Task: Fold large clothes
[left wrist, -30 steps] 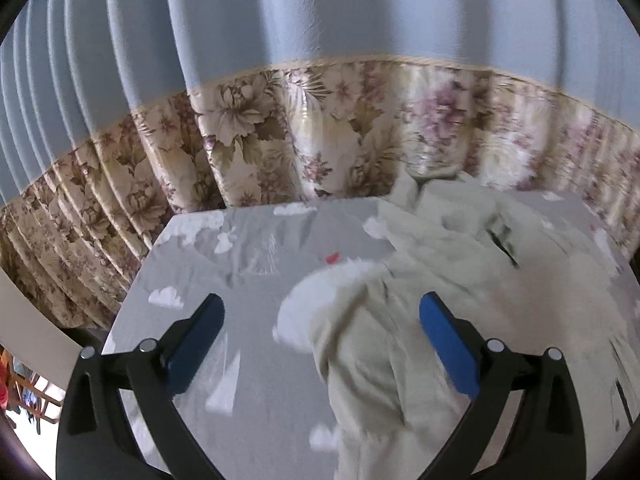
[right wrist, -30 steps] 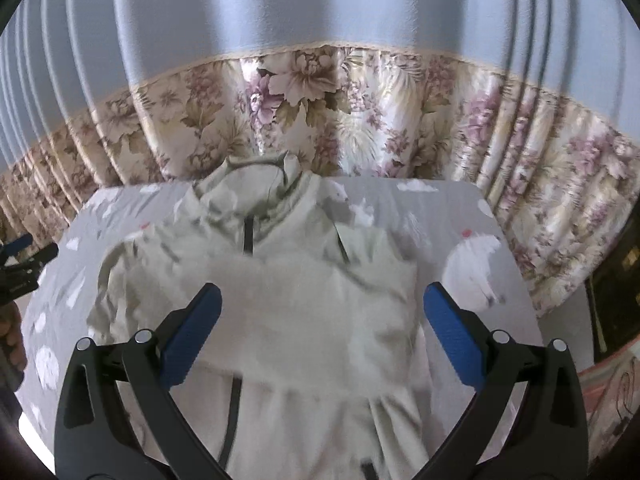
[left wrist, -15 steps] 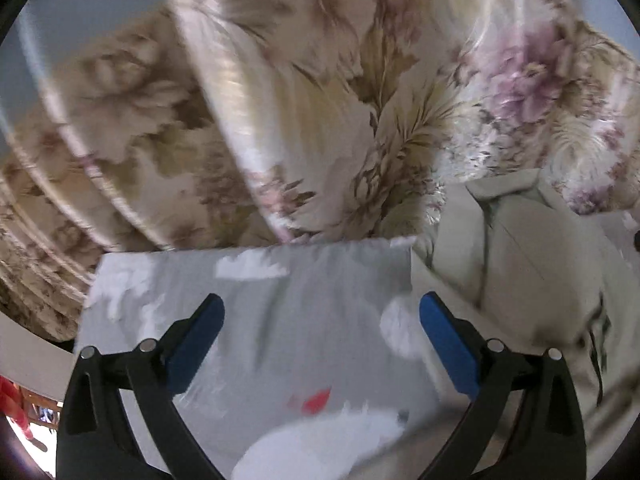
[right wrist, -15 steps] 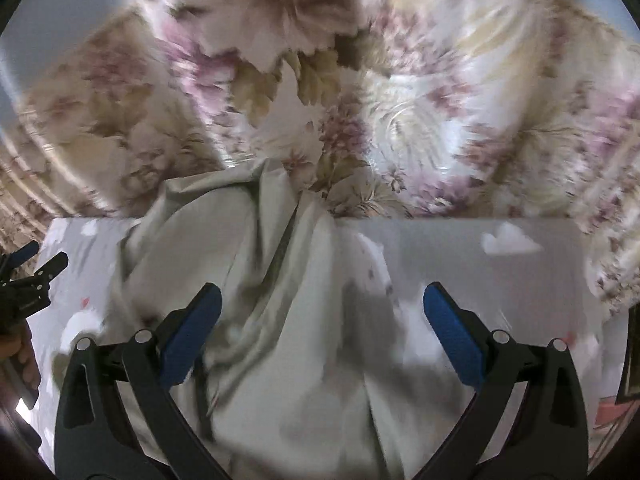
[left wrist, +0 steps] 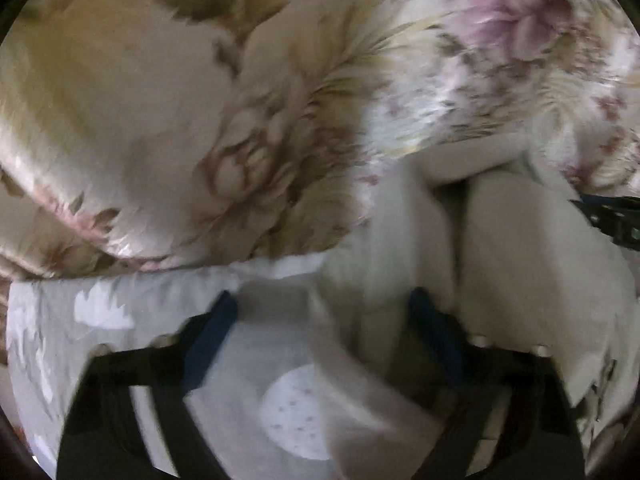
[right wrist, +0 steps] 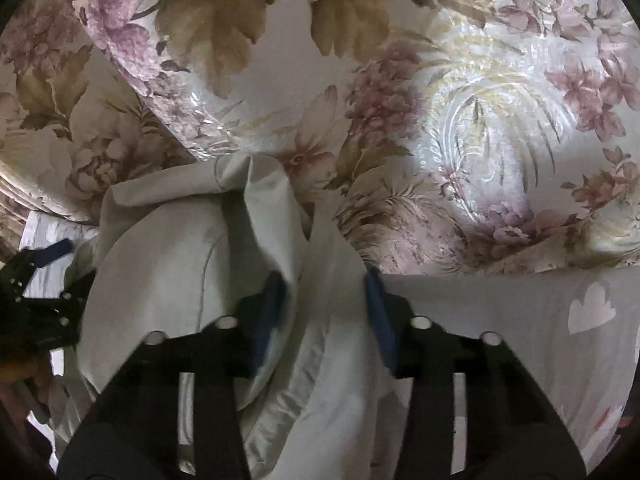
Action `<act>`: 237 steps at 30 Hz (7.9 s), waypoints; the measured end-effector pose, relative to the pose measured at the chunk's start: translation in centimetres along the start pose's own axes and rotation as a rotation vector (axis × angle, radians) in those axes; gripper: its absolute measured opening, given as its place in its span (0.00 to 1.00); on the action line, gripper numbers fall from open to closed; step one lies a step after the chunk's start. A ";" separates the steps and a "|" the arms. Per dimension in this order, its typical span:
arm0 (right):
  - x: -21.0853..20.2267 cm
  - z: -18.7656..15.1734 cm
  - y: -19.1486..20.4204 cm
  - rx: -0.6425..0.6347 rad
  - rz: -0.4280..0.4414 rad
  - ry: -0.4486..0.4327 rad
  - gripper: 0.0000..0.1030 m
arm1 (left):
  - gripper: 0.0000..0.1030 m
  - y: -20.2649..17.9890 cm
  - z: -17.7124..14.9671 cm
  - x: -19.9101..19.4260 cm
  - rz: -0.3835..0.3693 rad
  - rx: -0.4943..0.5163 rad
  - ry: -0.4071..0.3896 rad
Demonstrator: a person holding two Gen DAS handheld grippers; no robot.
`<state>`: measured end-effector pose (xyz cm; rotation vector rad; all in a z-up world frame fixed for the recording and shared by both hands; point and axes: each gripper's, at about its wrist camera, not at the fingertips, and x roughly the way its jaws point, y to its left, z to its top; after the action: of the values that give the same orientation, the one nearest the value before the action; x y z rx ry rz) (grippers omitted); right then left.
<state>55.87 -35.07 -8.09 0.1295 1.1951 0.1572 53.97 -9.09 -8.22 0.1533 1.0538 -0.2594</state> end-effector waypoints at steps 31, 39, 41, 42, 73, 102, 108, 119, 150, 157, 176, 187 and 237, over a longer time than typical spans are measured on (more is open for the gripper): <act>-18.6 -30.1 1.6 -0.303 0.095 -0.334 0.57 | 0.03 -4.6 -24.5 -20.0 -0.244 -0.039 -0.264; -22.2 -34.5 -2.1 -0.132 0.076 -0.382 0.61 | 0.45 -2.4 -29.2 -24.2 -0.168 -0.079 -0.277; -23.6 -33.9 -0.8 -0.113 0.085 -0.418 0.63 | 0.71 -2.6 -28.5 -25.0 -0.119 -0.083 -0.313; -24.1 -33.4 0.0 -0.104 0.106 -0.437 0.66 | 0.77 -2.9 -28.0 -25.2 -0.102 -0.081 -0.323; -11.6 -30.4 0.5 -0.088 -0.239 -0.238 0.96 | 0.94 -8.1 -25.3 -13.8 -0.011 -0.088 -0.170; -16.1 -19.1 3.6 0.056 -0.023 -0.421 0.97 | 0.94 -6.3 -15.3 -15.1 -0.009 -0.197 -0.246; -9.5 -18.8 2.7 0.059 -0.105 -0.316 0.97 | 0.95 -6.1 -16.3 -10.1 0.012 -0.190 -0.145; -7.5 -20.4 1.3 0.076 -0.105 -0.276 0.97 | 0.97 -6.2 -17.3 -10.3 0.022 -0.174 -0.184; -16.3 -33.5 5.0 -0.037 -0.042 -0.272 0.97 | 0.98 -10.0 -27.2 -20.0 -0.016 -0.070 -0.221; -22.6 -39.9 5.0 -0.056 -0.002 -0.368 0.97 | 0.98 -8.4 -33.5 -26.5 0.008 -0.030 -0.317; -31.0 -62.4 -1.1 -0.034 -0.113 -0.523 0.97 | 0.98 -5.2 -56.7 -34.9 0.122 -0.148 -0.354; -31.2 -69.1 -4.2 0.078 -0.098 -0.579 0.97 | 0.98 -8.8 -59.5 -34.4 0.077 -0.118 -0.372; -37.3 -66.5 3.6 -0.197 0.141 -0.578 0.06 | 0.09 -3.0 -56.3 -40.6 -0.003 -0.167 -0.364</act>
<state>-19.68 -37.51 2.61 0.0781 0.5903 0.3356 -13.02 7.54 -0.25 -0.0458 0.7095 -0.1923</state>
